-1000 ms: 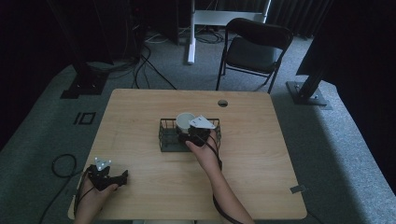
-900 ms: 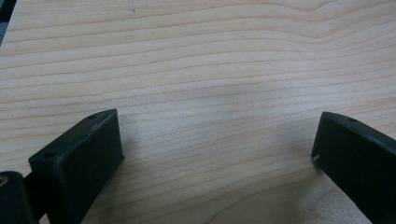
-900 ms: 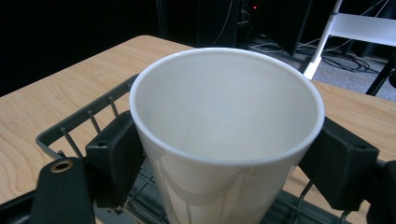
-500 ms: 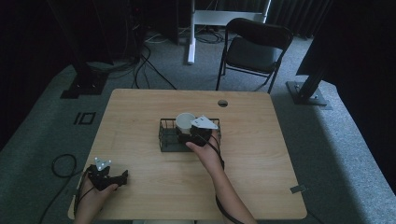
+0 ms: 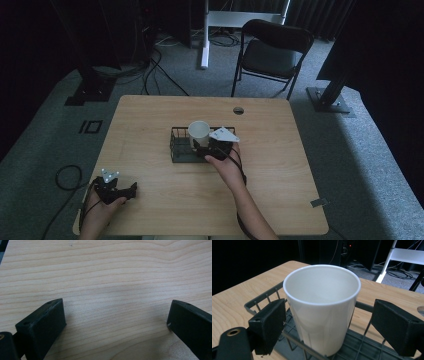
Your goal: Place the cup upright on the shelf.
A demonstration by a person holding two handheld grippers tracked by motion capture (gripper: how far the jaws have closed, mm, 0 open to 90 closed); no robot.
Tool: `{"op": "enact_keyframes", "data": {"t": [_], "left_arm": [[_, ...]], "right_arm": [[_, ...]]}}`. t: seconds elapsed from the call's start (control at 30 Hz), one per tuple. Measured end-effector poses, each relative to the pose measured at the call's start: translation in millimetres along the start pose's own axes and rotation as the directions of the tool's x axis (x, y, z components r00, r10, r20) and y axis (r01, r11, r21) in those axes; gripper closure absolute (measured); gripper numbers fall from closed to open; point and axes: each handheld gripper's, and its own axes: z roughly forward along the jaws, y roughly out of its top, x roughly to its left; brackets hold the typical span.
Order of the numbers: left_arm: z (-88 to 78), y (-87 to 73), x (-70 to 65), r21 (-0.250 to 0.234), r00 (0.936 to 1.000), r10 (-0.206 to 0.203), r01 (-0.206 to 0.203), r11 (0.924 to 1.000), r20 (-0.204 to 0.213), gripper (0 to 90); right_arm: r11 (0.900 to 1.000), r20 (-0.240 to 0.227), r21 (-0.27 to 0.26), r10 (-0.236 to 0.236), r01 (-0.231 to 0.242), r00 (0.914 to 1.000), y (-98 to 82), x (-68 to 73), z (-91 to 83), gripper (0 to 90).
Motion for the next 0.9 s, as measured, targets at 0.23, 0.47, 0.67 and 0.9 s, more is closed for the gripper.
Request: {"op": "enact_keyframes", "data": {"t": [0.23,0.47,0.67,0.9], "left_arm": [[0.0,0.0,-0.1,0.000,1.0000,-0.001,0.001,1.0000,0.000,2.0],[0.3,-0.1,-0.1,-0.004,1.0000,-0.002,0.002,1.0000,0.000,2.0],[0.3,-0.1,-0.2,-0.005,1.0000,-0.003,0.003,1.0000,0.000,2.0],[0.2,-0.1,-0.2,-0.004,1.0000,-0.003,0.003,1.0000,0.000,2.0]], "right_arm": [[1.000,0.004,-0.003,-0.001,0.001,1.0000,-2.6,-3.7,-9.7,12.6],[1.000,0.004,-0.004,-0.007,0.007,1.0000,-9.0,-7.8,-20.2,12.8],[1.000,0.019,0.000,-0.018,0.018,0.9997,-13.2,-14.4,-30.0,13.0],[1.000,0.038,-0.008,-0.008,0.008,0.9992,-18.5,-22.5,-39.7,12.9]]}}
